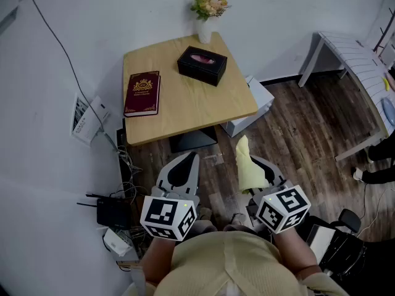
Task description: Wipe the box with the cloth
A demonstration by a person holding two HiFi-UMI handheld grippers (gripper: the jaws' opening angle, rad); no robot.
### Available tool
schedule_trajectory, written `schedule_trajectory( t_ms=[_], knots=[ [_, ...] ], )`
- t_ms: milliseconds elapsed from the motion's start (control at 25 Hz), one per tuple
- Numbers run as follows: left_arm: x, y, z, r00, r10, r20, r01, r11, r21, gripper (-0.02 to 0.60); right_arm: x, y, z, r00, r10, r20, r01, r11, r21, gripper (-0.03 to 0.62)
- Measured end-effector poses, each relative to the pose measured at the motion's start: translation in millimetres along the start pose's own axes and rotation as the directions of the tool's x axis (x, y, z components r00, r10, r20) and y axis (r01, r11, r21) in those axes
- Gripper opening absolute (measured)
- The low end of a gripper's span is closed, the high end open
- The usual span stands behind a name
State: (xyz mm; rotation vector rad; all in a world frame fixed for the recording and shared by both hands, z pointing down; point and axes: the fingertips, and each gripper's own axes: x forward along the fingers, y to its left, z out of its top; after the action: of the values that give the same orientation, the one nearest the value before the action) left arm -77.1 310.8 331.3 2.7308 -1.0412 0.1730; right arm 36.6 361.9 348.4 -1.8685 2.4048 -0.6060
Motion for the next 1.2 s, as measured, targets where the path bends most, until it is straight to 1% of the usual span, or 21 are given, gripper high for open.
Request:
schedule_trajectory(
  t_ms=[280, 520, 760, 880, 960, 1080, 1200],
  knots=[
    [1, 10, -3, 0.999, -0.027, -0.016, 0.027, 1.000, 0.003, 0.021, 10, -1, 1, 1.000, -0.029, 0.003, 0.029, 1.000, 0.006, 0.040],
    [0, 33, -7, 0.998, -0.044, -0.032, 0.044, 0.999, 0.001, 0.021, 29, 7, -3, 0.999, -0.035, 0.018, 0.034, 0.998, 0.059, 0.040],
    [-5, 53, -14, 0.995, -0.080, -0.058, 0.080, 0.997, -0.001, 0.021, 56, 19, -6, 0.998, -0.055, 0.014, 0.054, 0.996, 0.070, 0.040],
    [-6, 64, -17, 0.994, -0.082, -0.071, 0.082, 0.997, -0.005, 0.021, 63, 25, -6, 0.998, -0.058, 0.019, 0.057, 0.995, 0.083, 0.040],
    [-2, 69, -20, 0.994, -0.083, -0.075, 0.082, 0.996, -0.015, 0.021, 66, 26, -7, 0.998, -0.059, 0.010, 0.058, 0.996, 0.075, 0.040],
    [5, 72, -22, 0.994, -0.082, -0.076, 0.081, 0.997, -0.022, 0.021, 71, 19, -10, 0.997, -0.070, -0.013, 0.071, 0.995, 0.063, 0.040],
    [18, 77, -19, 0.995, -0.069, -0.071, 0.066, 0.997, -0.037, 0.021, 82, 9, -3, 0.998, -0.058, -0.011, 0.059, 0.996, 0.063, 0.040]
  ],
)
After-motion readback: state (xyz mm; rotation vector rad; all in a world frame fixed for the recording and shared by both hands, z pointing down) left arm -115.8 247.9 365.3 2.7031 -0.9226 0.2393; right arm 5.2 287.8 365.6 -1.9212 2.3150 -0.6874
